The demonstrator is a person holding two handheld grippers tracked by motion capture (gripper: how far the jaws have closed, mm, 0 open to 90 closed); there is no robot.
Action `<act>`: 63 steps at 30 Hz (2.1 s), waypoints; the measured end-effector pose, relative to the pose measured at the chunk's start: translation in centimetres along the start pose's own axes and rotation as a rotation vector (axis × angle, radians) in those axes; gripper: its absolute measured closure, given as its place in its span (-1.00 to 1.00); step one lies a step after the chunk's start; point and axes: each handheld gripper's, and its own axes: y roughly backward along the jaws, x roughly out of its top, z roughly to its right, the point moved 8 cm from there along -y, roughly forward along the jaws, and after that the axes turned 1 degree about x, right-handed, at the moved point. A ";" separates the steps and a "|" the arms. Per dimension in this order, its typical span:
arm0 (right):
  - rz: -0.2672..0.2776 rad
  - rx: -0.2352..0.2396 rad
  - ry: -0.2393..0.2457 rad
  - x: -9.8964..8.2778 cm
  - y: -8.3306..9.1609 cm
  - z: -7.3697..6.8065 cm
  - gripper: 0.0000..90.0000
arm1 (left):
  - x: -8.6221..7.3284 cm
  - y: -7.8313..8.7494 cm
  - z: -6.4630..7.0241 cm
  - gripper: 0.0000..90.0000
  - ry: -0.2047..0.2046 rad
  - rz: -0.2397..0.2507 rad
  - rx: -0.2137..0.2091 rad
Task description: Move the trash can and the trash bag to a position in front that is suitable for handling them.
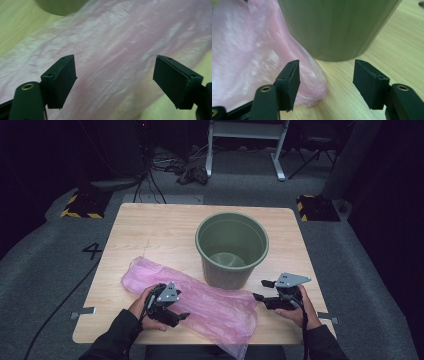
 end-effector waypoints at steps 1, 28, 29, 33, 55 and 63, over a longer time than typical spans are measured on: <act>0.012 0.007 -0.001 0.2 0.2 -0.1 -0.17 | 0.0 -0.3 0.3 -0.56 -0.004 -0.005 -0.009; -0.107 0.146 0.089 -1.4 -2.0 -6.0 -0.58 | 2.8 -5.6 -1.1 0.01 0.161 0.030 0.184; -0.124 0.133 0.095 -1.7 -2.5 -6.0 -0.58 | 2.9 -5.6 -1.2 0.01 0.166 0.035 0.185; -0.167 0.100 0.105 -2.7 -3.7 -5.7 -0.49 | 2.8 -5.6 -1.7 -0.07 0.180 0.032 0.198; -0.161 0.038 0.116 -2.5 -4.3 -0.6 0.65 | 4.3 -3.6 -3.3 -0.65 0.084 0.012 0.078; -0.155 -0.005 0.110 -2.4 -4.4 0.0 0.65 | 3.4 -5.3 -2.4 -0.63 0.081 -0.109 -0.066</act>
